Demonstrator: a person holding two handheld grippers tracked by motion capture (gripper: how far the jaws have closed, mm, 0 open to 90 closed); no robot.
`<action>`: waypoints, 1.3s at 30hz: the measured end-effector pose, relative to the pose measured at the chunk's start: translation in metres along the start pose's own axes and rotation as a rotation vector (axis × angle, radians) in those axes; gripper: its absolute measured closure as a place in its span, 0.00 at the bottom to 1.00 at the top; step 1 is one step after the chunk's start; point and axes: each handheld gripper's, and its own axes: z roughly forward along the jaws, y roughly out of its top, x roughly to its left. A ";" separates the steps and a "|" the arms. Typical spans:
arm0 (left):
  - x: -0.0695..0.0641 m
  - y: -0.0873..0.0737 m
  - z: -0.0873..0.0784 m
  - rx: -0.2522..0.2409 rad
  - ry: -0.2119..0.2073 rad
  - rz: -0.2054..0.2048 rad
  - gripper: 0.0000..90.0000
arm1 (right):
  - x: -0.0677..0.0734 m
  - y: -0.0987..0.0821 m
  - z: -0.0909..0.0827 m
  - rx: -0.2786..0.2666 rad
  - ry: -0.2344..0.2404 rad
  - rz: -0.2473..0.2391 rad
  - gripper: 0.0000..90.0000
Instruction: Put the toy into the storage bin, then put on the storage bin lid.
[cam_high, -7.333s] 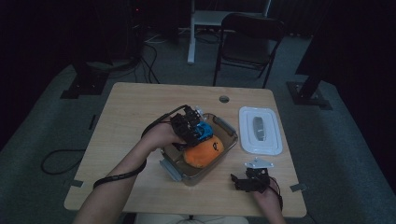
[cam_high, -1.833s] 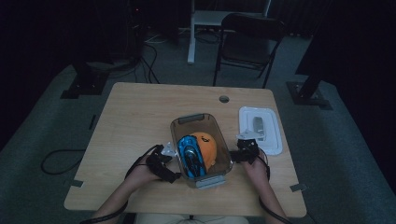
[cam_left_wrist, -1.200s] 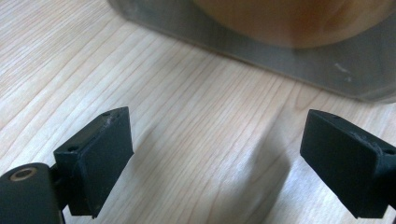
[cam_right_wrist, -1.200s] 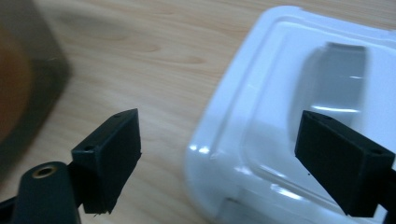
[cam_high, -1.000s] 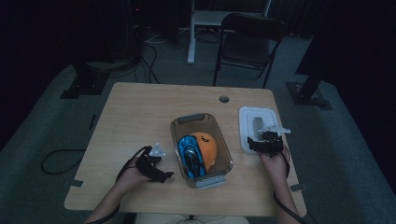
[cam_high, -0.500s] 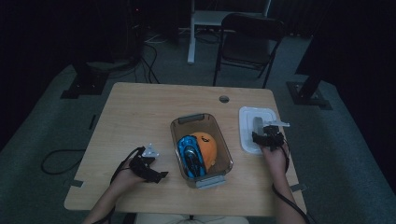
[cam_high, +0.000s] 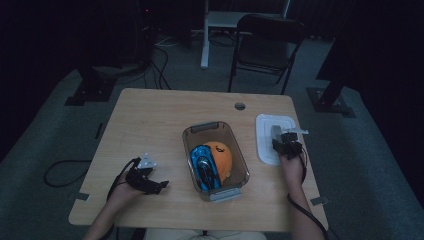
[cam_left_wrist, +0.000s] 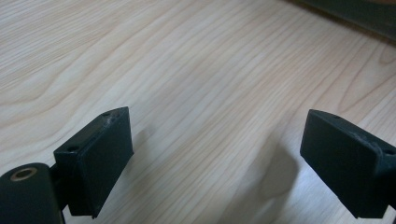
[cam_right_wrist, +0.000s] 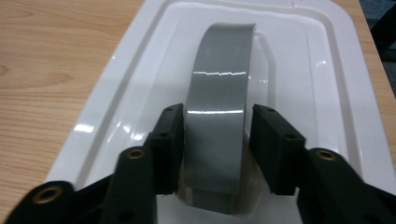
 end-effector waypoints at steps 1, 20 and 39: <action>0.002 -0.002 -0.002 -0.007 0.011 -0.007 0.11 | 0.000 0.000 0.000 0.000 0.000 0.000 0.64; 0.016 -0.021 -0.009 -0.041 0.064 -0.025 0.11 | 0.001 -0.003 -0.031 -0.046 0.037 0.042 0.75; 0.004 -0.010 -0.003 -0.035 0.036 0.012 0.11 | 0.021 0.007 -0.093 -0.128 0.073 0.017 0.75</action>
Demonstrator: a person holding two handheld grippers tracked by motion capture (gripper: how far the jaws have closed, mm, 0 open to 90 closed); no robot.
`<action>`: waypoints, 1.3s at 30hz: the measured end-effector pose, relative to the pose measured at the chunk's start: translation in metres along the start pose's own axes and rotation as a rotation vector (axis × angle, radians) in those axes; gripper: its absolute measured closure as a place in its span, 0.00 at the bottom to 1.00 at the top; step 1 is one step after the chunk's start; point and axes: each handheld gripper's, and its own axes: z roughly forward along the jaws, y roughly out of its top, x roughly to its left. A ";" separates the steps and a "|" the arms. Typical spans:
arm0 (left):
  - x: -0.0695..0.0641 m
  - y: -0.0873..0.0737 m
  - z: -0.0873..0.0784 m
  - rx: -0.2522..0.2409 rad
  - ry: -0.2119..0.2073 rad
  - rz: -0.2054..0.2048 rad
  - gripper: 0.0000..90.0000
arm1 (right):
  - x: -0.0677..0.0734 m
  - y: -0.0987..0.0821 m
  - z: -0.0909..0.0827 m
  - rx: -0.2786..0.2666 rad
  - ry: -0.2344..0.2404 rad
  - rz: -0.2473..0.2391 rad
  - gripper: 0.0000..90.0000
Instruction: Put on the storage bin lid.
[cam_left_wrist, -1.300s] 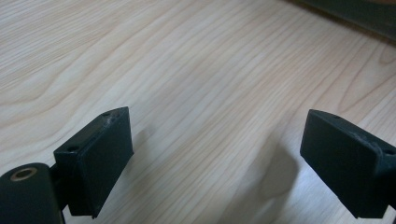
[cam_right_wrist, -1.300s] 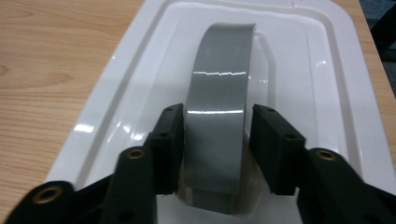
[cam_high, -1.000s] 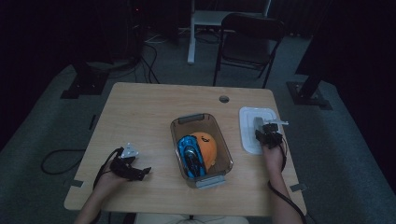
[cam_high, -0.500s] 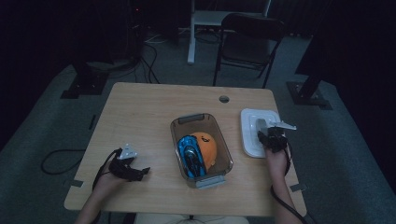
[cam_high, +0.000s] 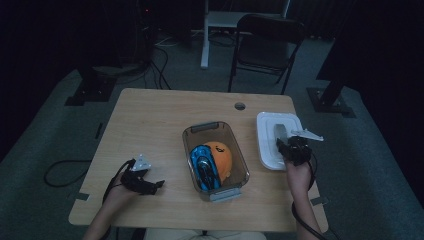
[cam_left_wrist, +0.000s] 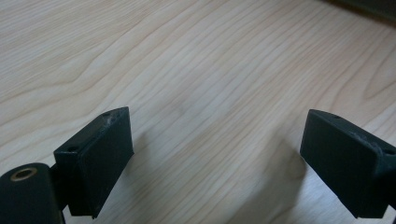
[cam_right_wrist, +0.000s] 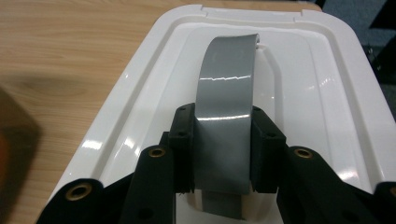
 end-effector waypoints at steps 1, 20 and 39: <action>-0.002 0.002 0.001 -0.001 -0.001 0.005 0.11 | 0.003 0.002 -0.003 -0.006 0.006 -0.003 0.75; -0.040 0.049 0.013 -0.035 -0.086 0.131 0.11 | 0.057 0.023 -0.036 -0.061 0.115 -0.113 0.75; -0.066 0.070 0.026 -0.024 -0.125 0.209 0.11 | 0.090 0.028 -0.048 -0.086 0.221 -0.164 0.75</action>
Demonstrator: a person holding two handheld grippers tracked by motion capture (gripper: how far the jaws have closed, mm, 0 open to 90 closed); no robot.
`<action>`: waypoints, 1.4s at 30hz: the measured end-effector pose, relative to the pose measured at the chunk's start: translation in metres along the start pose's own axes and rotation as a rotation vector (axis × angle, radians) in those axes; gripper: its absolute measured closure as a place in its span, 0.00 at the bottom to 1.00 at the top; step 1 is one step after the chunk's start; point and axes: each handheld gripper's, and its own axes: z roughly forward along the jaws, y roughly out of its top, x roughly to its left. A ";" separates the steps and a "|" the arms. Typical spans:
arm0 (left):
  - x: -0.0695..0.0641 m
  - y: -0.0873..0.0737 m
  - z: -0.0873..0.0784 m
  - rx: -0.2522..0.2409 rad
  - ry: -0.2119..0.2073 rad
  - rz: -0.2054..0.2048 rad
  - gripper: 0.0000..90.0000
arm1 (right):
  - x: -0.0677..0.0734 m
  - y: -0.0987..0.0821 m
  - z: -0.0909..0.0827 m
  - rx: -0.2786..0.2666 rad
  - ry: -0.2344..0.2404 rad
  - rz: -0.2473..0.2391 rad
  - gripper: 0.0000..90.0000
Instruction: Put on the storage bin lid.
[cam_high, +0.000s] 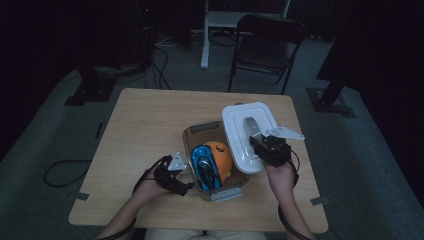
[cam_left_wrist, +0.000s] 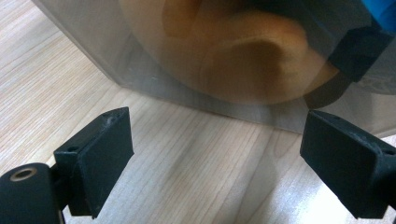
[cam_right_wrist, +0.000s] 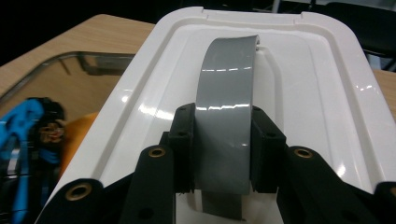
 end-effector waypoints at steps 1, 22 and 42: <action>0.000 0.001 0.000 0.003 0.001 0.004 0.11 | 0.003 0.001 -0.001 -0.003 0.009 -0.003 0.75; -0.016 0.020 0.015 -0.022 -0.025 0.030 0.11 | 0.058 0.002 0.006 0.028 0.184 -0.098 0.75; 0.000 0.001 0.003 -0.018 0.032 -0.040 0.11 | 0.072 -0.003 0.021 0.095 0.229 -0.110 0.75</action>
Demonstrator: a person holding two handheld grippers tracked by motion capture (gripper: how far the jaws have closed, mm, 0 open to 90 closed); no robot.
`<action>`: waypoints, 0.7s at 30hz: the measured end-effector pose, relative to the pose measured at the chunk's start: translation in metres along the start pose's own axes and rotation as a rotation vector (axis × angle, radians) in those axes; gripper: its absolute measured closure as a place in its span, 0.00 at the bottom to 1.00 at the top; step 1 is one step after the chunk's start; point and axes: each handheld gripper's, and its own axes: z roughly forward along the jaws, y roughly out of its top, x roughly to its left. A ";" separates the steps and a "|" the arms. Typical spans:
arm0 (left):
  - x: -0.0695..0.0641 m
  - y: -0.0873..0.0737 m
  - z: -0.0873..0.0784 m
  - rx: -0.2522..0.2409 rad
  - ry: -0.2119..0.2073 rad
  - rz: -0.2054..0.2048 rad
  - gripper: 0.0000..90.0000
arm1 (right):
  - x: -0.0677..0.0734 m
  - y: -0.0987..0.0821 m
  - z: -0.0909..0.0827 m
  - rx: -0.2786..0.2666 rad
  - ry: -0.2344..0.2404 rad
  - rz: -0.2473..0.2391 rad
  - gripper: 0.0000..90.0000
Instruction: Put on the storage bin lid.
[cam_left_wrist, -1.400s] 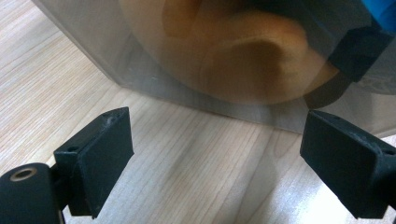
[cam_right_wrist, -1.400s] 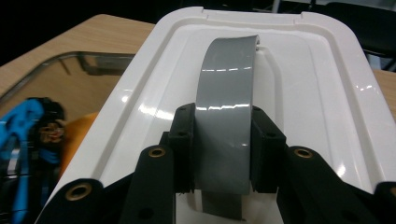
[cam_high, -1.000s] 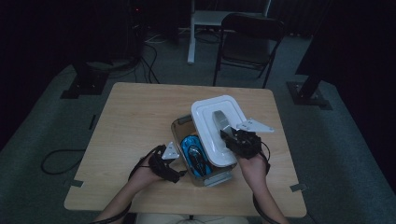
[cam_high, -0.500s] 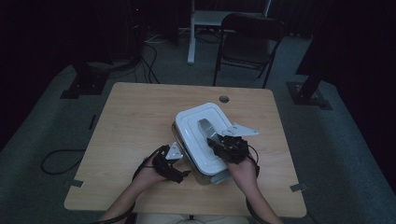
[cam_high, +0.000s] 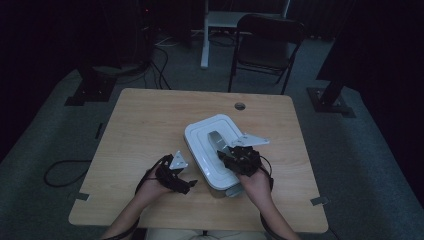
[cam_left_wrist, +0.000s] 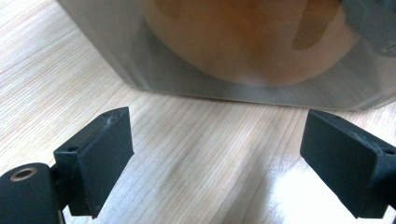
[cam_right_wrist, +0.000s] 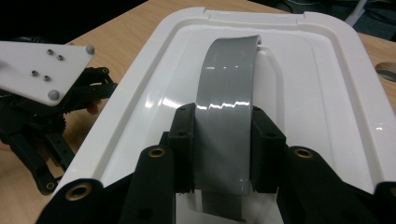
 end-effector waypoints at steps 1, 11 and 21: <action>0.001 0.000 -0.001 0.000 0.001 -0.002 0.11 | 0.000 -0.001 0.000 0.001 -0.002 -0.003 0.75; 0.002 -0.003 -0.004 -0.009 0.008 -0.020 0.11 | 0.005 -0.007 0.003 0.015 -0.004 -0.019 0.75; 0.005 -0.002 -0.003 -0.011 0.001 -0.038 0.11 | -0.003 -0.005 -0.008 -0.047 0.024 -0.016 0.42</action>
